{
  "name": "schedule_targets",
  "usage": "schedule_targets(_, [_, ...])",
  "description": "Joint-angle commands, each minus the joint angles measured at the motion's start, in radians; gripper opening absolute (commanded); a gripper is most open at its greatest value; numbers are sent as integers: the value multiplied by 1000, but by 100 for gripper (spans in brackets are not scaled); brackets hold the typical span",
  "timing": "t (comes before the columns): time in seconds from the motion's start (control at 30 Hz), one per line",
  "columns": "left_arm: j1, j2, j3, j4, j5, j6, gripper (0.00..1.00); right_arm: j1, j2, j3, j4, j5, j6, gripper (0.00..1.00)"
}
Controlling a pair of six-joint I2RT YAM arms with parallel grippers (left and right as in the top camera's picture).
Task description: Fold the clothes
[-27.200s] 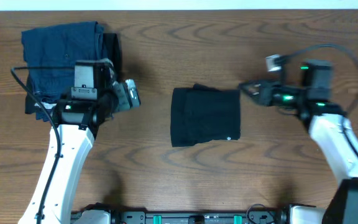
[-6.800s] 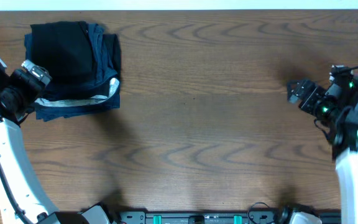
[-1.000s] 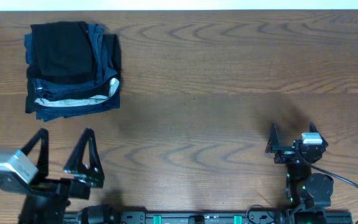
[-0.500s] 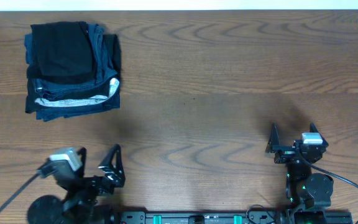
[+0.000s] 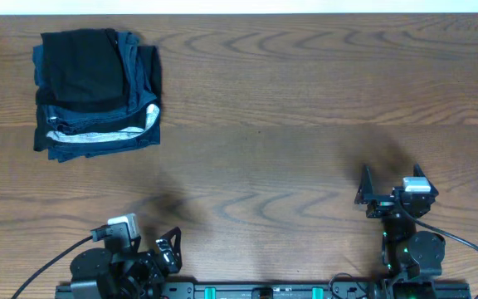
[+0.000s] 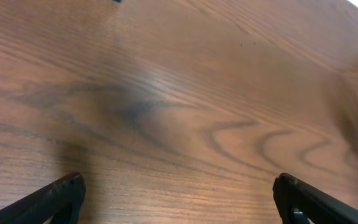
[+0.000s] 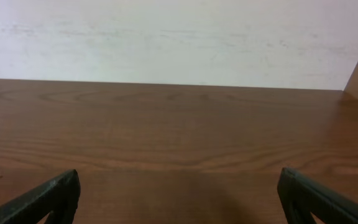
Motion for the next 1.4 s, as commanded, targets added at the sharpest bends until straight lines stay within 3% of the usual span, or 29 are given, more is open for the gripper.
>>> schedule_targets(0.0, [-4, -9, -22, -141, -19, -58, 98, -12, -6, -2, -4, 10, 7, 99])
schedule_targets(0.4, [-4, -9, -22, -119, -18, -79, 98, -12, -6, -2, -4, 10, 7, 99])
schedule_targets(0.47, [-4, -9, -22, 13, -18, -142, 98, -12, -6, -2, -4, 10, 7, 99])
schedule_targets(0.57, [-5, -9, -35, 333, -19, -197, 98, -12, -6, -2, -4, 10, 7, 99])
schedule_targets(0.7, [-5, -9, -116, 802, -19, -147, 98, -12, -6, -2, -4, 10, 7, 99])
schedule_targets(0.83, [-5, -9, -216, 1054, -20, -100, 98, -12, -6, -2, -4, 10, 7, 99])
schedule_targets(1.03, [-10, -9, -372, 1194, -43, -97, 98, -12, -6, -2, -4, 10, 7, 99])
schedule_targets(1.37, [-117, -23, -525, 1226, -317, -42, 98, -12, -6, -2, -4, 10, 7, 99])
